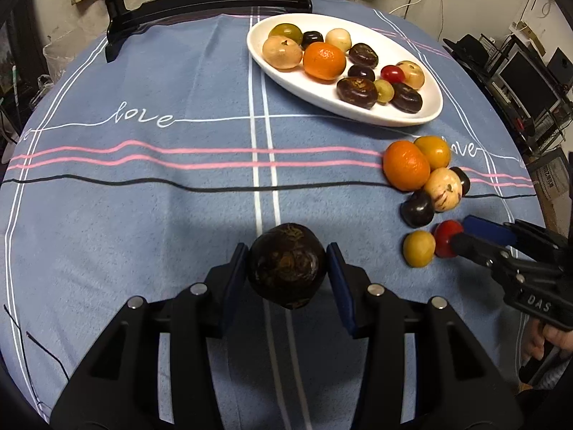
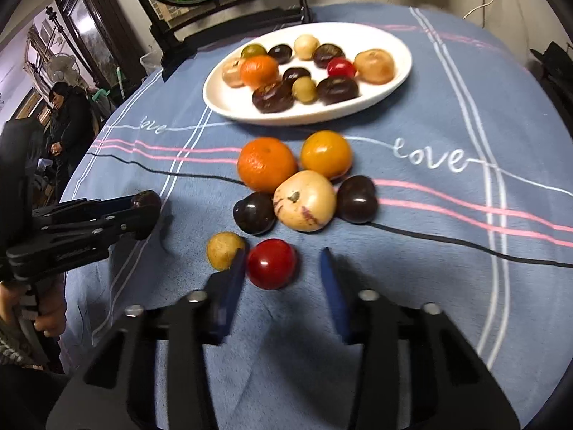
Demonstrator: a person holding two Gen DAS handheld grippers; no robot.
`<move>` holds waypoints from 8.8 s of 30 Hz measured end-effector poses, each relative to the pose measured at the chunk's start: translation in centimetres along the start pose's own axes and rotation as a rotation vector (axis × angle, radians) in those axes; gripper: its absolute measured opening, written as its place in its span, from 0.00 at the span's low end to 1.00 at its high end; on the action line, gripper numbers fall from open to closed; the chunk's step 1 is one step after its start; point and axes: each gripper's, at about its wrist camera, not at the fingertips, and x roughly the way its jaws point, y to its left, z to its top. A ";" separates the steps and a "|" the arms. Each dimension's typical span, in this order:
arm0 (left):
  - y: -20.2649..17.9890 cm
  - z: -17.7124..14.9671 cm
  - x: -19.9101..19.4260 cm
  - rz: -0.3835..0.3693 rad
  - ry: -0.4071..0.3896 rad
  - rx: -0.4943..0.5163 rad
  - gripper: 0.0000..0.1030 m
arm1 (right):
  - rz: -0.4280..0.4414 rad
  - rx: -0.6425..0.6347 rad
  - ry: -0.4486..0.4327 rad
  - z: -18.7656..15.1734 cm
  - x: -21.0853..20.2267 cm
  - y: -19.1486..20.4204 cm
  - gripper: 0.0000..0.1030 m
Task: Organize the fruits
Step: 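Lower the left tool onto a dark brown fruit and close it, then grasp a red tomato with the right tool while the left tool holds the brown fruit, then carry both fruits onto the white plate and open both tools, then withdraw both open tools from the plate back to the pile, then lower the left tool onto a small yellow fruit and close it, then grasp a dark purple fruit with the right tool while the left tool holds the yellow fruit, then carry both fruits onto the white plate and open both tools, then withdraw both open tools from the plate back to the pile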
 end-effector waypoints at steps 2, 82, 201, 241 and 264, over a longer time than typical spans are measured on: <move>-0.1 -0.1 0.1 -0.003 0.004 -0.001 0.44 | 0.012 -0.002 0.024 0.1 0.8 0.2 0.31; 5.1 -3.8 -7.1 0.130 -0.101 -0.122 0.87 | -0.122 0.083 -0.207 -2.3 -9.5 1.5 0.68; -0.1 -5.2 -8.8 0.032 -0.090 -0.062 0.25 | -0.015 0.031 -0.085 -2.4 -3.4 -3.6 0.27; -7.2 21.2 6.9 -0.048 -0.132 0.058 0.54 | -0.043 -0.091 -0.185 14.6 2.0 -4.3 0.29; -2.9 2.3 -3.4 -0.005 -0.055 -0.069 0.64 | -0.051 -0.026 -0.358 1.8 -10.9 -0.4 0.85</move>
